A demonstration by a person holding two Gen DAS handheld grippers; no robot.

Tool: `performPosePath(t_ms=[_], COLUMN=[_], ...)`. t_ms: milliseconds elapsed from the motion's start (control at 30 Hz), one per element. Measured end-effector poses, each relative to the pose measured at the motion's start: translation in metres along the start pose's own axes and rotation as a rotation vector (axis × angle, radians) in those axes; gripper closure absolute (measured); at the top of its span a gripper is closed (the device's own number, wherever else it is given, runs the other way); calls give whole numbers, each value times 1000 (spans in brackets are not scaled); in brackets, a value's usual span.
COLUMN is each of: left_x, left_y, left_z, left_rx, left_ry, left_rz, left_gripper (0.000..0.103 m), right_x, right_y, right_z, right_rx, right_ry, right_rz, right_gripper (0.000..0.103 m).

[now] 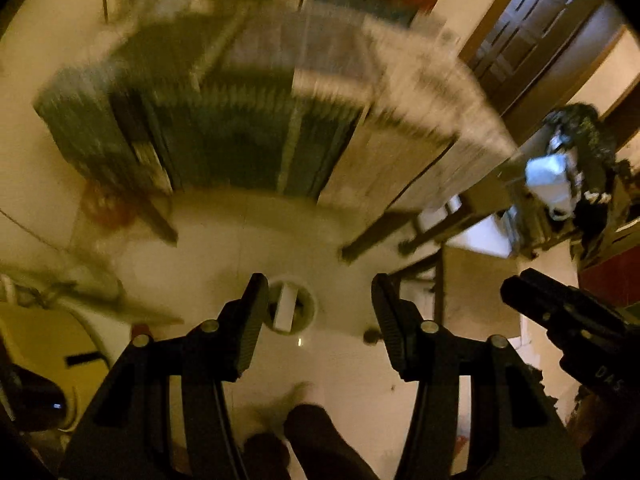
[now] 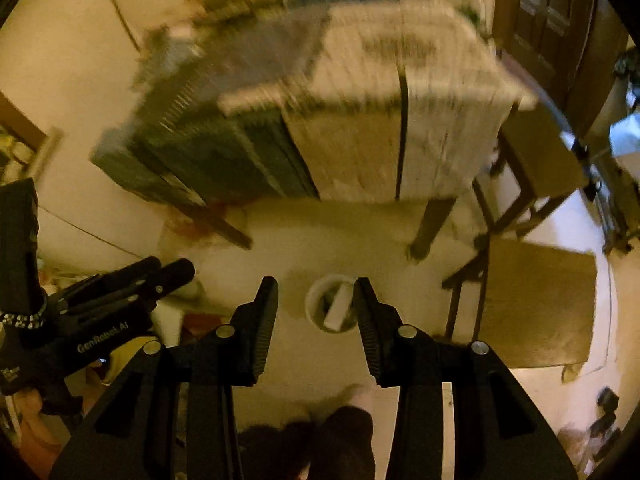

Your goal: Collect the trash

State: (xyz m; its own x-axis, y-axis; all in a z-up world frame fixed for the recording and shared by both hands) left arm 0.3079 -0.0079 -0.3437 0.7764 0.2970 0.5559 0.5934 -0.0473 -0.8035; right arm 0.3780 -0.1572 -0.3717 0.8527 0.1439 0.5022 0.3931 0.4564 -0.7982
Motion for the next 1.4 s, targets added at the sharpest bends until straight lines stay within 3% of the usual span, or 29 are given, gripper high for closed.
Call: performPosePath(t_ms=[233, 433, 500, 533, 600, 667, 833, 1400], left_x=[35, 20, 13, 9, 0, -7, -23, -36], left_y=[-155, -284, -313, -327, -353, -369, -403, -420], left_z=[-29, -30, -29, -28, -27, -24, -19, -15], left_rx=[-96, -136, -137, -139, -139, -129, -114, -90], left_ry=[53, 119, 132, 135, 139, 143, 164, 186], left_rz=[-249, -437, -472, -491, -524, -550, -605, -640], left_gripper=[50, 50, 42, 38, 26, 16, 14, 14], right_x=[29, 20, 11, 8, 0, -6, -13, -40], right_y=[-135, -236, -265, -274, -296, -311, -327, -346], right_z=[52, 100, 117, 123, 134, 139, 149, 157], right_rx=[-22, -12, -7, -11, -17, -13, -38, -30], right_ry=[-84, -118, -137, -145, -158, -163, -183, -159], right_rz=[-260, -447, -500, -521, -578, -631, -677, -674], right_gripper=[67, 67, 66, 63, 37, 25, 7, 6])
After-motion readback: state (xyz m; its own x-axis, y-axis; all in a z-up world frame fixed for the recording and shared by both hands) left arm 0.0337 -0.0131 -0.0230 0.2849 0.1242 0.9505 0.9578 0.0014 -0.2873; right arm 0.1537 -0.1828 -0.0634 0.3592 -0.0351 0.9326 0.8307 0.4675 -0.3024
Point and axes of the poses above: each gripper's, at about its wrist camera, not at the fingertips, and y roughly the way its jaws point, z to its left, x to its top, the point moved 10 cm from there along y, roughly the way its jaws point, and after that the axes turned 9 degrees about -z, right-handed, at the moved point
